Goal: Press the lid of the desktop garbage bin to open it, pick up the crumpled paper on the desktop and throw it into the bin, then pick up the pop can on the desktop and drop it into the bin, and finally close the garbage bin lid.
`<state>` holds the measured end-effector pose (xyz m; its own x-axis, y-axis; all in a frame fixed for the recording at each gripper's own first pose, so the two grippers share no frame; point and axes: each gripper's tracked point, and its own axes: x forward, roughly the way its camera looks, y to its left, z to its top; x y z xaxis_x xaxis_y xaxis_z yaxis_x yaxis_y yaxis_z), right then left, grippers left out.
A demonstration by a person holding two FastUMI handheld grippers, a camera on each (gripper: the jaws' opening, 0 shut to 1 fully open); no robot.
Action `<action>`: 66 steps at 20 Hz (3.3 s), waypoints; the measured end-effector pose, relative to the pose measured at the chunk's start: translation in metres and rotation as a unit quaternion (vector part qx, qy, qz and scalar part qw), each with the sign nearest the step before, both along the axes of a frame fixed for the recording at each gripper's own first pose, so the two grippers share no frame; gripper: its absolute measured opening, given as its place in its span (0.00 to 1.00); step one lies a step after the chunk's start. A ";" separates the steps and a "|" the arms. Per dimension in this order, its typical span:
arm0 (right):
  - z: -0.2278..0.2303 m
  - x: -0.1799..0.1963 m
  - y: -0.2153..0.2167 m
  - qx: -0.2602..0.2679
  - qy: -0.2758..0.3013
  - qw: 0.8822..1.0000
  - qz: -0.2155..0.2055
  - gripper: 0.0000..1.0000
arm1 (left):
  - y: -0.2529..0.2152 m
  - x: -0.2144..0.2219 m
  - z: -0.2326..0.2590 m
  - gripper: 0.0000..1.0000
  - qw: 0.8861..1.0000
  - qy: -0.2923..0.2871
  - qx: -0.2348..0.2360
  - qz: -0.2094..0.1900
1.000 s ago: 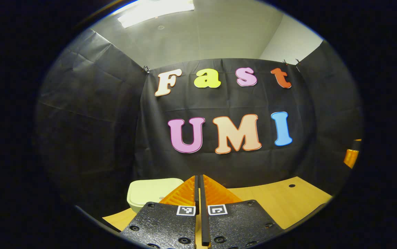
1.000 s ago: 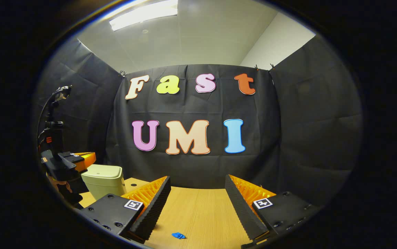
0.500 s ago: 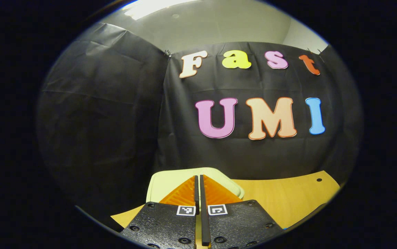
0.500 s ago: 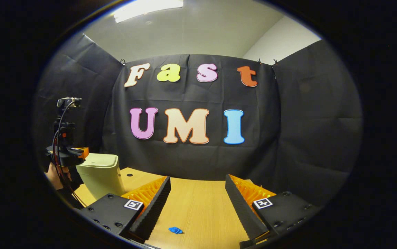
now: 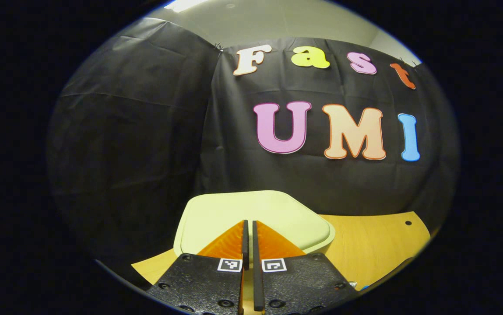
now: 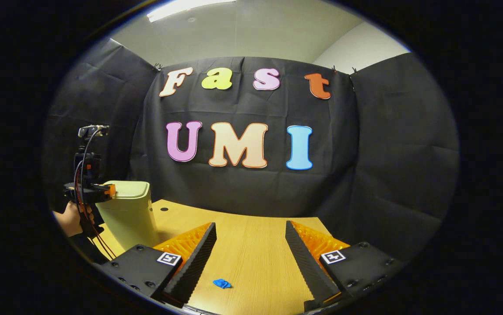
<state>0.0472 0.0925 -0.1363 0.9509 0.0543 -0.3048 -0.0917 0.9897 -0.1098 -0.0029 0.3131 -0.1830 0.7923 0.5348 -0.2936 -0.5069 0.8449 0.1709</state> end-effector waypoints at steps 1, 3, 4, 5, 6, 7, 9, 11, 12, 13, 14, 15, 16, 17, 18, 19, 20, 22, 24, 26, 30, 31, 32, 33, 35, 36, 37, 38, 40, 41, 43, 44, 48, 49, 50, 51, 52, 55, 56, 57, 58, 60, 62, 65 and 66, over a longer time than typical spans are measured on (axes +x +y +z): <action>0.000 -0.001 0.000 0.003 -0.001 1.000 0.000 1.00 | -0.001 -0.001 0.001 0.01 1.000 -0.010 0.007 -0.002; -0.005 -0.002 0.000 0.006 0.002 1.000 0.004 1.00 | -0.003 0.008 0.001 0.00 0.999 0.016 0.048 -0.018; -0.008 -0.002 0.001 0.005 0.006 1.000 0.006 1.00 | -0.001 0.004 -0.005 0.00 0.999 0.027 0.042 -0.017; -0.011 -0.002 0.002 0.005 0.009 1.000 0.010 1.00 | 0.000 -0.002 0.002 0.00 0.999 0.005 0.036 -0.016; -0.013 -0.002 0.002 0.006 0.010 1.000 0.010 1.00 | -0.001 -0.004 0.011 0.00 0.999 -0.013 0.035 -0.017; -0.013 -0.001 0.002 0.010 0.009 1.000 0.012 1.00 | -0.004 -0.005 0.014 0.00 0.999 -0.021 0.033 -0.018; -0.021 0.001 0.008 0.018 0.018 0.999 0.024 0.99 | -0.022 -0.006 0.016 0.11 0.998 -0.032 0.019 -0.048; -0.030 0.006 0.010 0.015 0.028 0.999 0.031 1.00 | -0.039 -0.005 0.032 0.32 0.996 -0.046 0.022 -0.067; -0.035 0.007 0.013 0.014 0.033 0.999 0.035 1.00 | -0.042 -0.005 0.043 0.43 0.995 -0.056 0.035 -0.074; -0.043 0.007 0.016 0.016 0.041 0.998 0.040 1.00 | -0.048 -0.007 0.055 0.48 0.994 -0.063 0.043 -0.082; -0.053 0.008 0.019 0.018 0.051 0.998 0.045 1.00 | -0.054 -0.012 0.064 0.48 0.992 -0.072 0.048 -0.091; -0.064 0.008 0.022 0.019 0.061 0.997 0.050 1.00 | -0.061 -0.017 0.073 0.50 0.991 -0.081 0.046 -0.099; -0.074 0.009 0.025 0.016 0.071 0.996 0.054 1.00 | -0.068 -0.021 0.079 0.55 0.990 -0.087 0.040 -0.106; -0.086 0.009 0.026 0.011 0.082 0.995 0.057 1.00 | -0.073 -0.025 0.084 0.60 0.989 -0.094 0.035 -0.112; -0.096 0.010 0.027 0.008 0.093 0.994 0.060 1.00 | -0.077 -0.028 0.090 0.65 0.988 -0.101 0.030 -0.114; -0.106 0.010 0.029 0.007 0.101 0.993 0.064 1.00 | -0.081 -0.033 0.095 0.70 0.987 -0.107 0.030 -0.116; -0.116 0.010 0.031 0.006 0.109 0.992 0.067 1.00 | -0.083 -0.036 0.100 0.73 0.986 -0.111 0.033 -0.117; -0.138 0.011 0.037 0.001 0.128 0.989 0.075 1.00 | -0.088 -0.046 0.108 0.80 0.986 -0.114 0.039 -0.118; -0.166 0.013 0.042 -0.008 0.149 0.985 0.083 1.00 | -0.094 -0.059 0.113 0.81 0.986 -0.116 0.037 -0.117; -0.194 0.017 0.045 -0.016 0.172 0.981 0.089 1.00 | -0.097 -0.067 0.119 0.84 0.985 -0.120 0.041 -0.114; -0.254 0.027 0.041 -0.037 0.229 0.969 0.087 1.00 | -0.105 -0.078 0.121 0.84 0.986 -0.115 0.041 -0.112; -0.277 0.028 0.041 -0.040 0.260 0.961 0.085 1.00 | -0.105 -0.081 0.121 0.83 0.986 -0.112 0.044 -0.112; -0.290 0.027 0.040 -0.041 0.281 0.955 0.084 1.00 | -0.105 -0.083 0.123 0.83 0.987 -0.110 0.048 -0.111; -0.300 0.027 0.039 -0.043 0.296 0.951 0.082 0.99 | -0.103 -0.084 0.123 0.83 0.987 -0.107 0.051 -0.111; -0.318 0.026 0.038 -0.049 0.320 0.943 0.080 1.00 | -0.101 -0.088 0.123 0.83 0.987 -0.102 0.054 -0.110; -0.325 0.026 0.039 -0.051 0.327 0.940 0.079 1.00 | -0.100 -0.088 0.122 0.84 0.988 -0.099 0.054 -0.109; -0.335 0.026 0.041 -0.053 0.335 0.937 0.079 1.00 | -0.099 -0.090 0.121 0.84 0.988 -0.096 0.053 -0.107; -0.341 0.028 0.042 -0.054 0.340 0.935 0.079 0.99 | -0.099 -0.091 0.119 0.84 0.989 -0.092 0.052 -0.106; -0.353 0.030 0.042 -0.057 0.349 0.932 0.074 0.96 | -0.096 -0.092 0.118 0.84 0.989 -0.087 0.052 -0.106; -0.356 0.028 0.043 -0.056 0.359 0.929 0.075 0.94 | -0.096 -0.093 0.116 0.84 0.989 -0.083 0.053 -0.107; -0.357 0.035 0.048 -0.038 0.357 0.931 0.071 0.87 | -0.095 -0.093 0.114 0.86 0.990 -0.078 0.053 -0.109; -0.358 0.033 0.050 -0.031 0.362 0.929 0.075 0.84 | -0.096 -0.093 0.114 0.86 0.990 -0.077 0.051 -0.110; -0.359 0.033 0.050 -0.030 0.353 0.932 0.075 0.41 | -0.095 -0.092 0.111 0.85 0.990 -0.079 0.039 -0.110; -0.358 0.032 0.050 -0.030 0.354 0.932 0.075 0.38 | -0.095 -0.092 0.109 0.85 0.990 -0.080 0.035 -0.110; -0.356 0.031 0.050 -0.028 0.356 0.931 0.074 0.36 | -0.094 -0.092 0.107 0.86 0.990 -0.078 0.032 -0.110; -0.350 0.037 0.048 -0.027 0.342 0.937 0.066 0.36 | -0.095 -0.093 0.104 0.85 0.990 -0.077 0.028 -0.110; -0.343 0.041 0.050 -0.020 0.335 0.940 0.065 0.23 | -0.094 -0.092 0.103 0.85 0.990 -0.077 0.026 -0.111; -0.302 0.064 0.059 -0.002 0.292 0.954 0.068 0.25 | -0.091 -0.091 0.100 0.85 0.990 -0.077 0.023 -0.115; -0.288 0.069 0.067 0.003 0.276 0.959 0.070 0.22 | -0.089 -0.091 0.097 0.85 0.990 -0.076 0.021 -0.115; -0.272 0.077 0.073 0.008 0.259 0.963 0.073 0.22 | -0.088 -0.090 0.096 0.84 0.990 -0.076 0.019 -0.115; -0.253 0.083 0.079 0.013 0.241 0.967 0.078 0.22 | -0.086 -0.090 0.095 0.87 0.990 -0.076 0.016 -0.114; -0.219 0.097 0.095 0.024 0.209 0.973 0.093 0.25 | -0.082 -0.090 0.091 0.86 0.991 -0.075 0.009 -0.112; -0.183 0.108 0.114 0.031 0.177 0.978 0.110 0.25 | -0.078 -0.092 0.086 0.86 0.991 -0.074 0.002 -0.110; -0.135 0.119 0.151 0.046 0.134 0.980 0.138 0.22 | -0.069 -0.093 0.082 0.86 0.992 -0.072 -0.004 -0.108; -0.123 0.120 0.165 0.052 0.123 0.980 0.148 0.22 | -0.066 -0.094 0.080 0.86 0.992 -0.072 -0.006 -0.107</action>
